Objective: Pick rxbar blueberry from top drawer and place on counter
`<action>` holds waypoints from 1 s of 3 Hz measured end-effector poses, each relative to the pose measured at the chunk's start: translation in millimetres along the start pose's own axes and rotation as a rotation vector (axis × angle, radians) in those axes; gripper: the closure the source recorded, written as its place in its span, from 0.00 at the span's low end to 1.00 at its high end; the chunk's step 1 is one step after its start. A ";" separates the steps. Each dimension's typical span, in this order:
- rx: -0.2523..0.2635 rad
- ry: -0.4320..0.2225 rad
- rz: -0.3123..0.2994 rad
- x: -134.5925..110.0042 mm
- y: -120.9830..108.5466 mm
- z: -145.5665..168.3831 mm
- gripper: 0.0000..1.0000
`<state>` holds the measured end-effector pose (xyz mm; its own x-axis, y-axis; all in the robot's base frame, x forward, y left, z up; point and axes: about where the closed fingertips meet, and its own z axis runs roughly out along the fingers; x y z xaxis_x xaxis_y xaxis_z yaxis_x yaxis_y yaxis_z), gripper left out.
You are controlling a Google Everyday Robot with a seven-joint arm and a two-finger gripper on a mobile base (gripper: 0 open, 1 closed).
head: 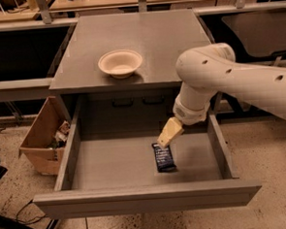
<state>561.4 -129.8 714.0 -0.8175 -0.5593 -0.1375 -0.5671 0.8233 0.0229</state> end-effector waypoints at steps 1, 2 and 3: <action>-0.007 -0.050 -0.011 -7.5 10.2 25.4 0.00; 0.028 -0.100 -0.031 -17.0 8.7 58.4 0.00; 0.044 -0.125 -0.037 -21.6 7.8 83.2 0.00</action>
Offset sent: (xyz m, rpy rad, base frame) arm 0.0372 0.0296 -0.0908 0.0240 -0.2102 0.0432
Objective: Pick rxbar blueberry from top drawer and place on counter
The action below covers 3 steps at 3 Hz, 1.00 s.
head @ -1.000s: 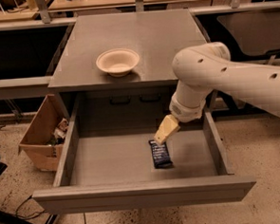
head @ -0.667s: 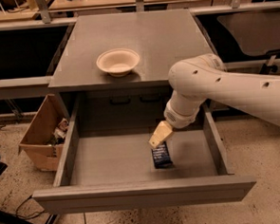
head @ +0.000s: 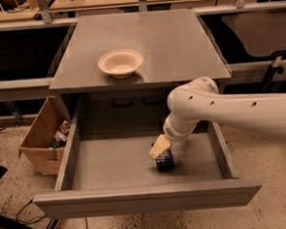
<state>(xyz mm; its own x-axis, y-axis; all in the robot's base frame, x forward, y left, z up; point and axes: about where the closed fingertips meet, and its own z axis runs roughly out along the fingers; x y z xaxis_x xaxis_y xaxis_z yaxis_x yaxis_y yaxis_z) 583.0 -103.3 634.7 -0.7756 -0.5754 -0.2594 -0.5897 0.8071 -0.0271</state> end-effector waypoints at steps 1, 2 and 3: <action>-0.001 -0.003 0.000 -0.3 2.2 21.8 0.00; -0.029 0.029 0.002 5.9 12.7 42.8 0.00; -0.044 0.091 -0.007 16.5 34.4 56.6 0.15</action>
Offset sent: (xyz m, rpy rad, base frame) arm -0.0095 0.0211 -0.0677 0.0102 0.0905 0.0074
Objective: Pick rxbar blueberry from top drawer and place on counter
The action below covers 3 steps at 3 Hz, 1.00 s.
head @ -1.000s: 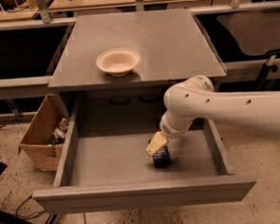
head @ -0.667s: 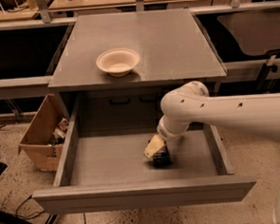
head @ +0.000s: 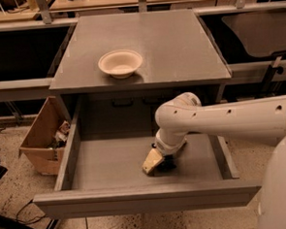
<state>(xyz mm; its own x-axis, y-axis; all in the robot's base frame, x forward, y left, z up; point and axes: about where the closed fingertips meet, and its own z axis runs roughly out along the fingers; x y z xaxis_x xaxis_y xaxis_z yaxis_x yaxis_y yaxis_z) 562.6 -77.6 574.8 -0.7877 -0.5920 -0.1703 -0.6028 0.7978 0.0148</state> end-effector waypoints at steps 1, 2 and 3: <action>0.000 0.002 0.001 -0.6 0.7 -5.6 0.38; 0.000 0.002 0.001 -2.2 0.8 -14.6 0.61; 0.000 0.002 0.001 -3.7 1.0 -23.3 0.85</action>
Offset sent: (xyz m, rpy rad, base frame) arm -0.0006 0.0003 0.0046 -0.0008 0.0020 -0.0005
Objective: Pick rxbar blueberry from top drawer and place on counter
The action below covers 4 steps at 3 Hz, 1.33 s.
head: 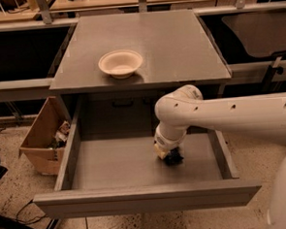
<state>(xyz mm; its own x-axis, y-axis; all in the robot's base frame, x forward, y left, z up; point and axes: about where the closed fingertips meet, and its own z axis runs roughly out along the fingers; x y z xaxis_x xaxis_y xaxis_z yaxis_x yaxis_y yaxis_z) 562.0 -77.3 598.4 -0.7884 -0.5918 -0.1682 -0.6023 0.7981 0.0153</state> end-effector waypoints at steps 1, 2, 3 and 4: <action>0.000 0.000 0.000 -0.1 0.0 -0.4 1.00; 0.000 0.000 0.000 -1.0 0.1 -6.0 1.00; -0.003 -0.013 -0.033 -6.3 -4.8 -33.2 1.00; -0.045 -0.100 -0.101 -26.5 -25.4 -168.5 1.00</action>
Offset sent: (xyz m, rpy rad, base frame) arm 0.0186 -0.0117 0.0940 0.0142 -0.0987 0.0822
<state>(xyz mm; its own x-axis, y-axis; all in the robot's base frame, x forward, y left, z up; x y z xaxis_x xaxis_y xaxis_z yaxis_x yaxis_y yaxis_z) 577.0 -101.0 768.6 -0.7083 -0.6527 -0.2689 -0.6848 0.7278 0.0372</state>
